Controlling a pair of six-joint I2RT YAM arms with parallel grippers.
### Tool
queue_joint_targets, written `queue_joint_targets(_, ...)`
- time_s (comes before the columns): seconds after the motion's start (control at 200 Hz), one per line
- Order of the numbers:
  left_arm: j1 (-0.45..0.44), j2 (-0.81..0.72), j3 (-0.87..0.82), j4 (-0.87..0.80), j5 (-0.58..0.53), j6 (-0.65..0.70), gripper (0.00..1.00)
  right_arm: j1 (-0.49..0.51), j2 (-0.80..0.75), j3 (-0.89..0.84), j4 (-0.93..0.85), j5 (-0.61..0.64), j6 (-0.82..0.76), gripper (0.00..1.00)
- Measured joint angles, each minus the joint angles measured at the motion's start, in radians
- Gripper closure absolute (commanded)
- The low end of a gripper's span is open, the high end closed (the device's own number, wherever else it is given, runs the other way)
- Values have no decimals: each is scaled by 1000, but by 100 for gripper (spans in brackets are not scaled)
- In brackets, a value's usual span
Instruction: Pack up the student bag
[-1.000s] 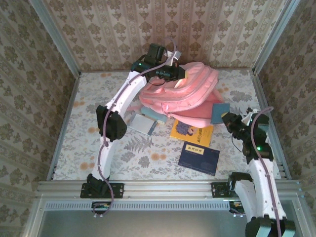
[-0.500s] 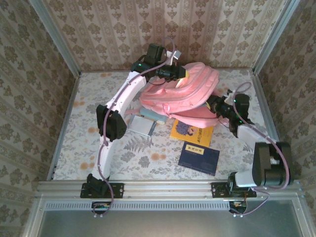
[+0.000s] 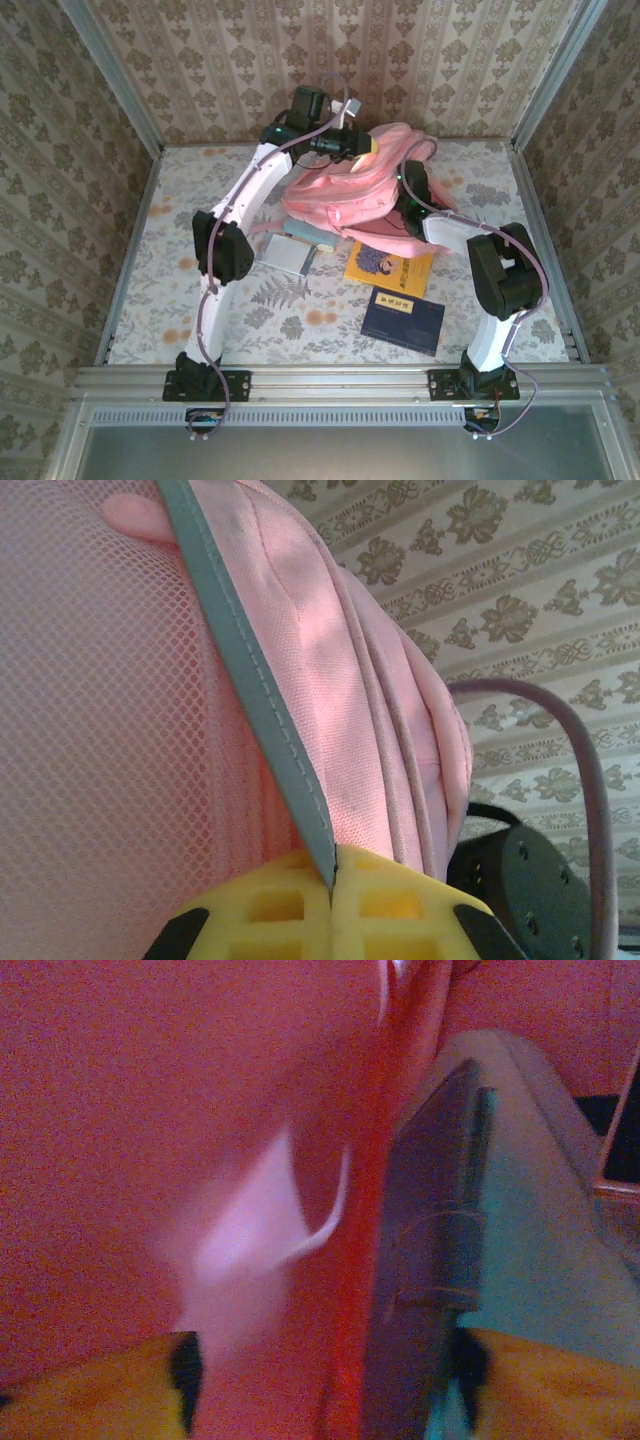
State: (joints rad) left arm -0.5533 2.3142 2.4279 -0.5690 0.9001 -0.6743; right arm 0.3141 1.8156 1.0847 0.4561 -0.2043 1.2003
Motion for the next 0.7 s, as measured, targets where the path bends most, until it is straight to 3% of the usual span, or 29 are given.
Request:
queue_joint_targets(0.065,12,0,-7,5,8,-6,100,6,2,-3,-17,35,-7,11)
queue_joint_targets(0.31,27,0,-27,26,31,-14,100,-13,-18,-67,13,29,-68,7)
queue_joint_targets(0.7,57,0,-28,37,48,-14,100,-90,-285,-236,-29,-82,-187,6)
